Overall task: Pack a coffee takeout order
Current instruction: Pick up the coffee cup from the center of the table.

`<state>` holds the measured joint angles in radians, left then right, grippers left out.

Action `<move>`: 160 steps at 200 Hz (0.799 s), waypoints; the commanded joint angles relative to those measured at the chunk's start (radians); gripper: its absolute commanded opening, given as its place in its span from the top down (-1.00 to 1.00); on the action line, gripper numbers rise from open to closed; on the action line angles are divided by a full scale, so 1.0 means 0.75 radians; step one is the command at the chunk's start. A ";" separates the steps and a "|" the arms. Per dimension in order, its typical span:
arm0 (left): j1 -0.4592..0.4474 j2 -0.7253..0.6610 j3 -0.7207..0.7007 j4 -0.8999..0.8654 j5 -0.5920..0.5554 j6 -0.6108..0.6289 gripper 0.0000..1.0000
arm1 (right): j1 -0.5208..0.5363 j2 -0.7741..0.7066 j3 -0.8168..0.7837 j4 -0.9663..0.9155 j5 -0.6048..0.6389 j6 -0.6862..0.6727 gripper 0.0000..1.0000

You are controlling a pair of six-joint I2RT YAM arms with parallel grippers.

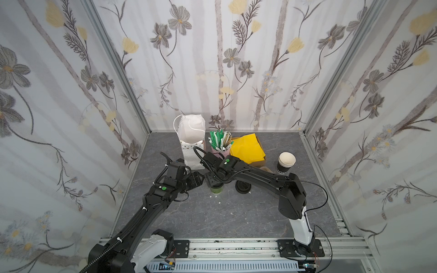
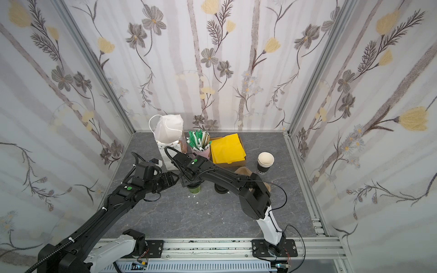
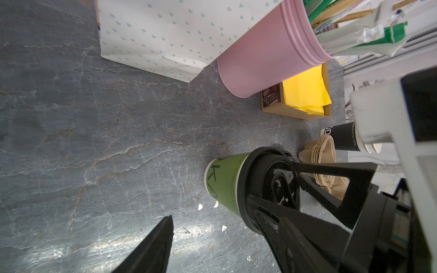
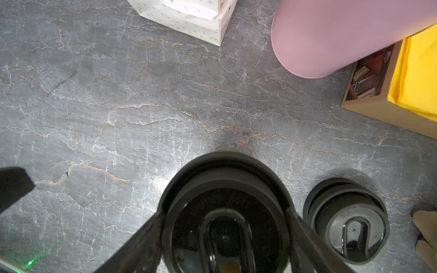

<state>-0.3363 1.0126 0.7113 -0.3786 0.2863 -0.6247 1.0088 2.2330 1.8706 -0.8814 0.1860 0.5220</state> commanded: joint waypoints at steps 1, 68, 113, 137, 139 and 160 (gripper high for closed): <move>0.002 0.007 0.014 0.006 0.006 0.014 -0.45 | 0.001 0.018 0.006 -0.024 0.010 -0.005 -0.54; 0.002 0.016 0.035 0.006 0.006 0.021 -0.45 | 0.001 -0.017 0.023 -0.038 0.032 0.005 -0.46; 0.000 0.026 0.054 0.006 0.005 0.017 -0.45 | 0.000 -0.052 0.072 -0.064 0.030 0.021 -0.45; 0.000 0.042 0.061 0.006 -0.007 0.019 -0.45 | -0.003 -0.076 0.074 -0.078 0.033 0.024 -0.45; 0.000 0.044 0.062 0.006 -0.007 0.020 -0.45 | -0.003 -0.079 0.073 -0.081 0.035 0.025 -0.45; -0.001 0.068 0.082 0.006 -0.007 0.027 -0.44 | -0.007 -0.102 0.066 -0.115 0.046 0.035 -0.45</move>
<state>-0.3367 1.0489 0.7517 -0.3786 0.2890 -0.6239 1.0069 2.1799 1.9194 -0.9459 0.1925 0.5316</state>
